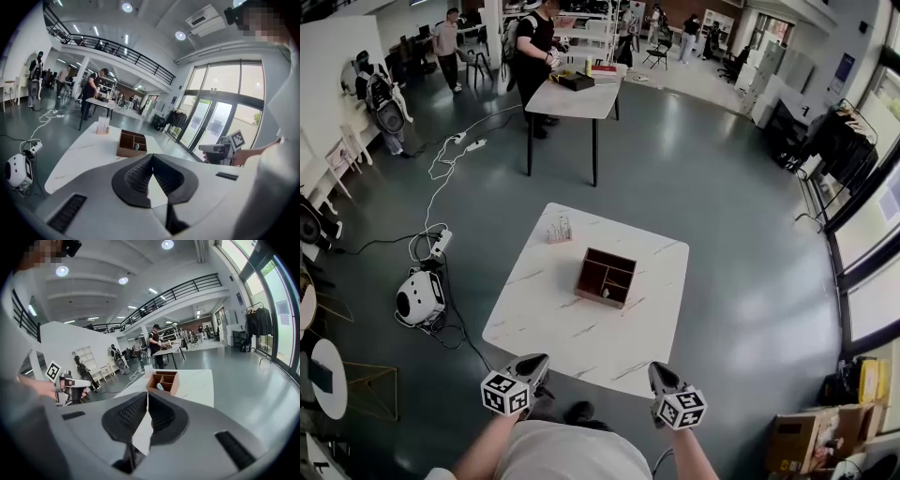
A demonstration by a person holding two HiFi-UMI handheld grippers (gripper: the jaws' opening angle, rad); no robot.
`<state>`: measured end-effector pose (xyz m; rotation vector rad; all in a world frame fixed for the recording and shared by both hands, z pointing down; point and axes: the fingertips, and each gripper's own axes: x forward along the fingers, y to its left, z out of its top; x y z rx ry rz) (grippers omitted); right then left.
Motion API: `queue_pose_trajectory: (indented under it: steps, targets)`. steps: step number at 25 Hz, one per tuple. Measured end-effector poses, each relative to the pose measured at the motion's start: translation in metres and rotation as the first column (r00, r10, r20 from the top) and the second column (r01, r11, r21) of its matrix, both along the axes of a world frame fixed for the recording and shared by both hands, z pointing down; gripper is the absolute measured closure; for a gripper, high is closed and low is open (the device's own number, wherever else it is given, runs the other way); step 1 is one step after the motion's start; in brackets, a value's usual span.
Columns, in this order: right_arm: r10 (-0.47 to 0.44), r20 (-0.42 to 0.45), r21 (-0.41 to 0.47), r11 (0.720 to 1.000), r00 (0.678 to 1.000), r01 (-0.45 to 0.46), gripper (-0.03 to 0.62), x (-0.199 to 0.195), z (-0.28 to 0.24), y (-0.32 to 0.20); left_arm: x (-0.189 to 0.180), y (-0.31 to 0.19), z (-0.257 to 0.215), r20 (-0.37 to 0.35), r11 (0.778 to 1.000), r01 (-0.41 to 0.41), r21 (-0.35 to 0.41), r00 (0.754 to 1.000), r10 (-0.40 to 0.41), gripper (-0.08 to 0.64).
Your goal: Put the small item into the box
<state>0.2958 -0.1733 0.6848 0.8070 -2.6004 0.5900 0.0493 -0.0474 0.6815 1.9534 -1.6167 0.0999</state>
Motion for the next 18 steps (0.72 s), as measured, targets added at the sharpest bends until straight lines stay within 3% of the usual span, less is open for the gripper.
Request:
queue_pose_trajectory:
  steps: [7,18]
  targets:
    - [0.119,0.009,-0.012,0.993,0.993,-0.119,0.561,0.014,-0.005,0.005,-0.013,0.028,-0.005,0.029,1.000,-0.004,-0.023,1.000,0.005,0.546]
    - [0.144,0.029,0.057,0.988,0.989,-0.145,0.566,-0.018,-0.036,0.027,-0.037,0.045,-0.009,0.016,0.994,-0.093,-0.052,0.995,0.094,0.546]
